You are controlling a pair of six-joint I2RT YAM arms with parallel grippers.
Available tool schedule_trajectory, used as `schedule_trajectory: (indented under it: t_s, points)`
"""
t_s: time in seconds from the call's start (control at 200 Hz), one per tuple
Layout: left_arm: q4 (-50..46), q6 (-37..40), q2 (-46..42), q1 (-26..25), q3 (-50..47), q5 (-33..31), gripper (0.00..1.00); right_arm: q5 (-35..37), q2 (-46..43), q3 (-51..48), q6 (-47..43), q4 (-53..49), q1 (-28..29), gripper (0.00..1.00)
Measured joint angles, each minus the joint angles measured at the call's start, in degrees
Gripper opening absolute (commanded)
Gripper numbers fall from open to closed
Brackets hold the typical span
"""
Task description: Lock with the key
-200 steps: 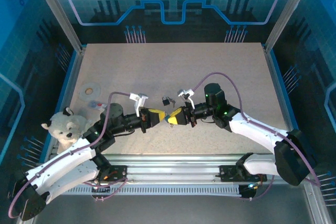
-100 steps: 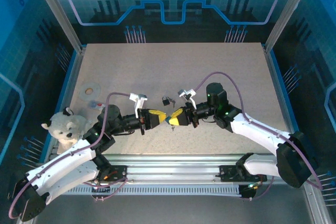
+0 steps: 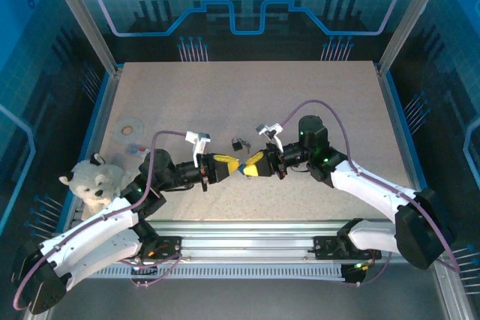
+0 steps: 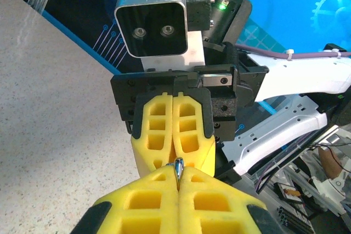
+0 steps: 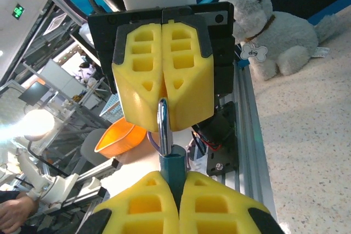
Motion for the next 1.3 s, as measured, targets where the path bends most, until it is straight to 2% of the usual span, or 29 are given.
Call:
schedule_trajectory:
  t_s: [0.53,0.816,1.301]
  points:
    - [2.1,0.3,1.3,-1.2,0.3,-0.9,0.00,-4.2,1.3,0.0,5.6,4.7,-1.9,0.00]
    - [-1.9,1.6,2.6,-2.0,2.9,-3.3,0.00,-0.1,-1.5,0.0,1.6,-0.5,-2.2,0.00]
    - [-2.6,3.0,3.9,-2.6,3.5,-5.6,0.00,5.4,-3.8,-2.3,0.6,0.8,-2.2,0.00]
